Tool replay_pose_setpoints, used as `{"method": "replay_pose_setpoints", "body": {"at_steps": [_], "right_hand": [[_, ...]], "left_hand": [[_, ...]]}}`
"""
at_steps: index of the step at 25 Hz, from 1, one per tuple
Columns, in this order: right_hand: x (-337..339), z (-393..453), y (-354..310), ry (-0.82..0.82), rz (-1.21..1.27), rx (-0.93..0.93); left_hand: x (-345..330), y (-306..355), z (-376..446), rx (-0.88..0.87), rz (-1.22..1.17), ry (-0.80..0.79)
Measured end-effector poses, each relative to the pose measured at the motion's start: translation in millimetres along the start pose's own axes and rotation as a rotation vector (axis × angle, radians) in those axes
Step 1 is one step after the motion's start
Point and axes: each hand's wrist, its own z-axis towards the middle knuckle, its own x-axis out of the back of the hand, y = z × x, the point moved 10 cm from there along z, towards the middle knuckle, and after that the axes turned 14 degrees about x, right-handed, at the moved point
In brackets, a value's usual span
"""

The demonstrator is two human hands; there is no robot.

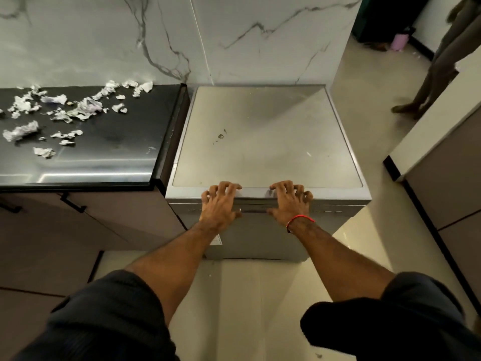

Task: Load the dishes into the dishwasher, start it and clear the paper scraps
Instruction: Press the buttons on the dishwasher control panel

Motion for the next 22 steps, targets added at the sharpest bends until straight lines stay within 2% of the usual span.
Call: {"method": "replay_pose_setpoints", "body": {"at_steps": [1, 4, 8, 12, 17, 22], "right_hand": [[17.6, 0.0, -5.4, 0.0, 0.045, 0.017], [59.2, 10.8, -30.8, 0.071, 0.193, 0.05], [95.3, 47.8, -79.3, 0.129, 0.304, 0.104], [137.7, 107.2, -122.4, 0.196, 0.306, 0.182], [191.6, 193.7, -163.6, 0.26, 0.289, 0.236], [240.9, 266.5, -190.3, 0.416, 0.303, 0.263]], "left_hand": [[18.1, -0.1, -4.4, 0.0, -0.024, -0.005], [73.3, -8.6, -12.5, 0.025, -0.079, 0.114], [123.4, -24.2, 3.7, 0.056, -0.053, 0.222], [174.5, -38.7, 53.7, 0.019, -0.048, 0.336], [237.9, -68.8, 132.4, -0.001, -0.055, 0.406], [301.4, -94.2, 209.3, -0.062, -0.081, 0.449]]}}
